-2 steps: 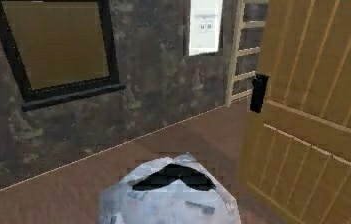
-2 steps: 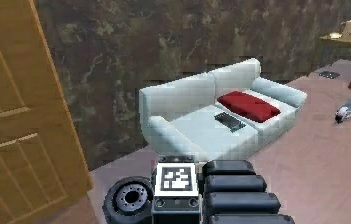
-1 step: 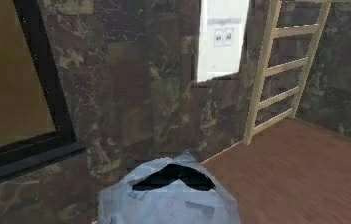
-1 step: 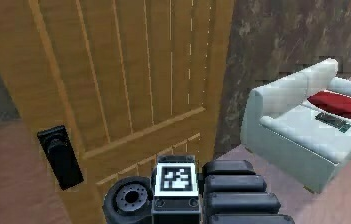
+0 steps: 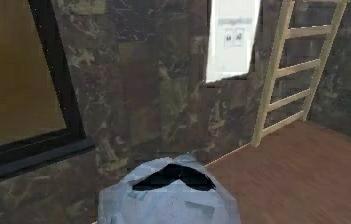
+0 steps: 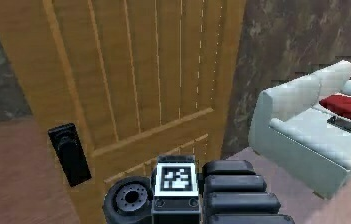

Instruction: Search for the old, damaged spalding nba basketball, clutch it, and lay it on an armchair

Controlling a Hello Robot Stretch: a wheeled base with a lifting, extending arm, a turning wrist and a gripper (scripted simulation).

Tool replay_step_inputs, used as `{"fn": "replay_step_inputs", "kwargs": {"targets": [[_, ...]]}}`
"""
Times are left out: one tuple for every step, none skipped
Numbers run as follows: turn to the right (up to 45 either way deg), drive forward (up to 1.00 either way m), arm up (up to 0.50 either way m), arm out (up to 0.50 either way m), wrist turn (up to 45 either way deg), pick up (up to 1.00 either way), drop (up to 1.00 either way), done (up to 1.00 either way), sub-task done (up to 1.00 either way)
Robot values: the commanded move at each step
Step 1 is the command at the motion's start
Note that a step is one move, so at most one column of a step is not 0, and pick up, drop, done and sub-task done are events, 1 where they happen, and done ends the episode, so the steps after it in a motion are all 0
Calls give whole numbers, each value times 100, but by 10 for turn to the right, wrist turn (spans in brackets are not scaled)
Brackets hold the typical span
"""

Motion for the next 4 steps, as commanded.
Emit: {"fn": "replay_step_inputs", "kwargs": {"targets": [[-150, 0, 0, 0, 0, 0, 0, 0, 0], [0, 15, 0, 0, 0, 0, 0, 0, 0], [180, 0, 0, 0, 0, 0, 0, 0, 0], [0, 15, 0, 0, 0, 0, 0, 0, 0]]}}
